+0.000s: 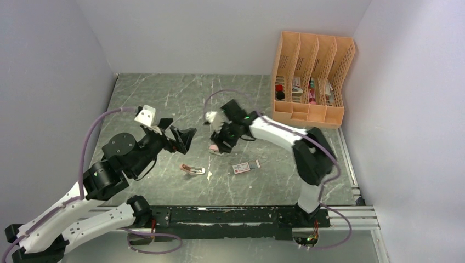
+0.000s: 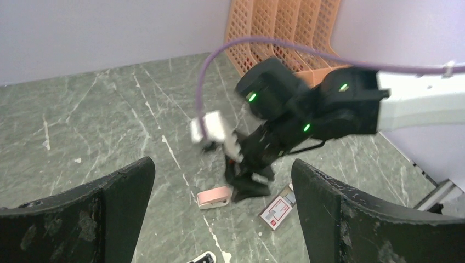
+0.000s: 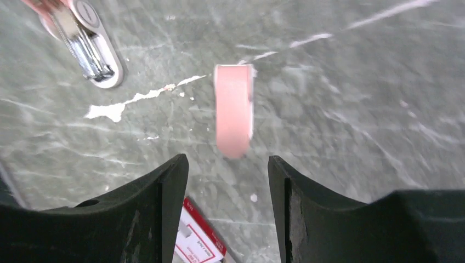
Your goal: Load the staples into the stapler
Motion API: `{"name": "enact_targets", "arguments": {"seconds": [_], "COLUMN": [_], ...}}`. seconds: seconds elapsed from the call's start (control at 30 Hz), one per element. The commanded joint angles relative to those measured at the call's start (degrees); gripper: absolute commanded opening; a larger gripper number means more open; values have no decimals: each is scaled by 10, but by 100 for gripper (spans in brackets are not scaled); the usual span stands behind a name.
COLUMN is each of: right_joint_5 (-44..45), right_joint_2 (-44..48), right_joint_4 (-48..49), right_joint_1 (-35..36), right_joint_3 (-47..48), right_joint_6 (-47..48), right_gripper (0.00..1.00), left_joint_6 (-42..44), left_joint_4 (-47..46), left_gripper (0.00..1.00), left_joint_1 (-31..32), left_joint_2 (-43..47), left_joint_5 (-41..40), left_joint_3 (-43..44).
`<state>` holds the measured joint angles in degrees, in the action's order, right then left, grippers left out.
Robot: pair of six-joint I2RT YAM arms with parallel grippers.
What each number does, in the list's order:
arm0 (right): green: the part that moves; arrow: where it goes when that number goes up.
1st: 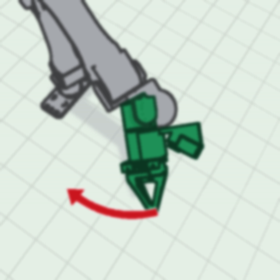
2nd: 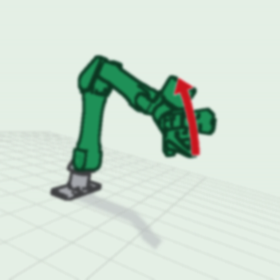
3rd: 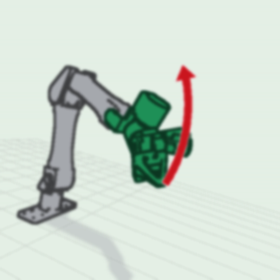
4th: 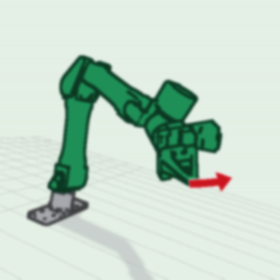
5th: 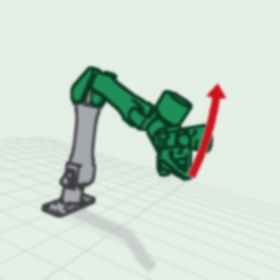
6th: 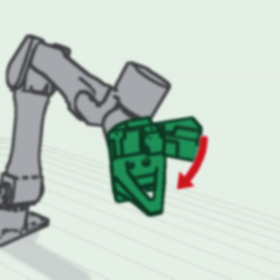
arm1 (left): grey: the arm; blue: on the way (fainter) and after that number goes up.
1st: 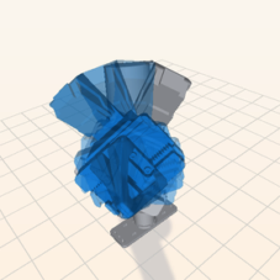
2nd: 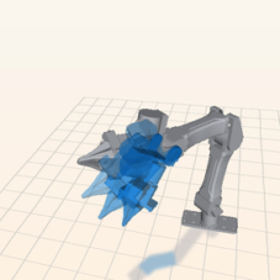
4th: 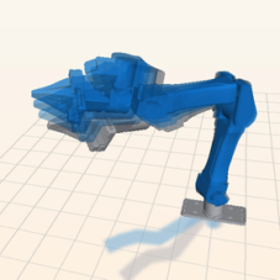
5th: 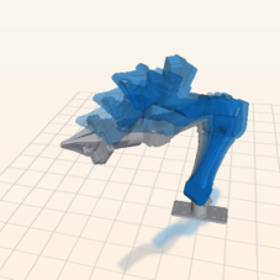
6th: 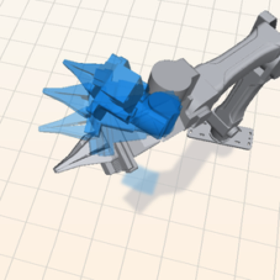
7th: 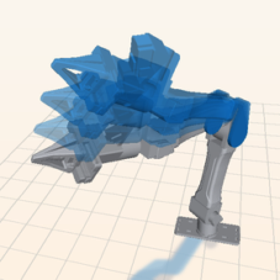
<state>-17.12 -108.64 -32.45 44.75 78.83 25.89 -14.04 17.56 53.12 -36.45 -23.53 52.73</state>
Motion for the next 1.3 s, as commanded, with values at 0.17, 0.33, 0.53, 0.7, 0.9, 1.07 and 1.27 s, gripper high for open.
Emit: {"name": "enact_targets", "arguments": {"seconds": [0.17,0.33,0.53,0.7,0.9,1.07,1.27], "right_joint_5": [-41,14,42,41,18,29,30], "right_joint_2": [265,326,380,420,445,471,498], "right_joint_4": [331,352,345,354,349,336,298], "right_joint_1": [-160,-218,-232,-232,-232,-232,-232], "right_joint_3": [-251,-301,-325,-355,-379,-399,-428], "right_joint_6": [-284,-363,-390,-404,-410,-421,-419], "right_gripper": [62,63,63,63,63,63,63], "left_joint_6": [124,186,243,315,509,598,657], "left_joint_4": [35,90,10,54,58,-26,-35], "left_gripper": [99,99,99,96,99,96,82], "left_joint_1": [1,-1,-55,-161,-177,-177,-176], "left_joint_2": [-83,-194,-278,-365,-410,-434,-497], "left_joint_5": [205,279,321,477,545,553,549], "left_joint_3": [68,112,65,109,65,15,22]}}
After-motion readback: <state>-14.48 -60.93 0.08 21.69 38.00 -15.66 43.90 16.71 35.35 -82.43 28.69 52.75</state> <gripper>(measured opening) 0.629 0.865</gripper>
